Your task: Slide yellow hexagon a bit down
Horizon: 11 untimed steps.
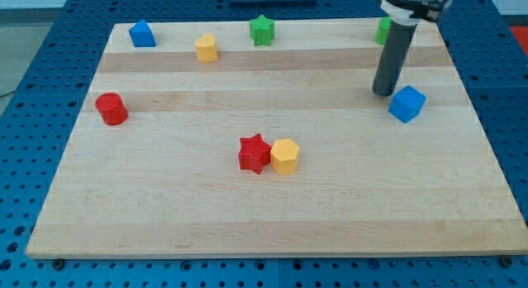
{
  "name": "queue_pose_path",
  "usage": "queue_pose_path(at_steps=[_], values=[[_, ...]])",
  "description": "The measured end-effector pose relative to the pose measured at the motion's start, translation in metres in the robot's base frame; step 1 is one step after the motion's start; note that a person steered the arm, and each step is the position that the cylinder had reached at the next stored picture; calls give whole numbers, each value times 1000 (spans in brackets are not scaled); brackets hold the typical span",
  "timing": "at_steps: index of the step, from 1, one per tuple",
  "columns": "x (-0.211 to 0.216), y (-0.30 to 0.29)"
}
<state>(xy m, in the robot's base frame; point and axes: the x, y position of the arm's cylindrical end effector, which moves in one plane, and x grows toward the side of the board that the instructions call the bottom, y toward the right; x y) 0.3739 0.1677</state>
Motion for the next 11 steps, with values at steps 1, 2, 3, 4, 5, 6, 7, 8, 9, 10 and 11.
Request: queue_pose_path(at_steps=[1,2,3,4,5,6,7,8,9,10,11], values=[[-3,-3],[-15,-66],[-28,-150],[-36,-185],[-37,-232],[-41,-289],[-51,-300],[-44,-194],[-19,-95],[26,-92],[44,-137]])
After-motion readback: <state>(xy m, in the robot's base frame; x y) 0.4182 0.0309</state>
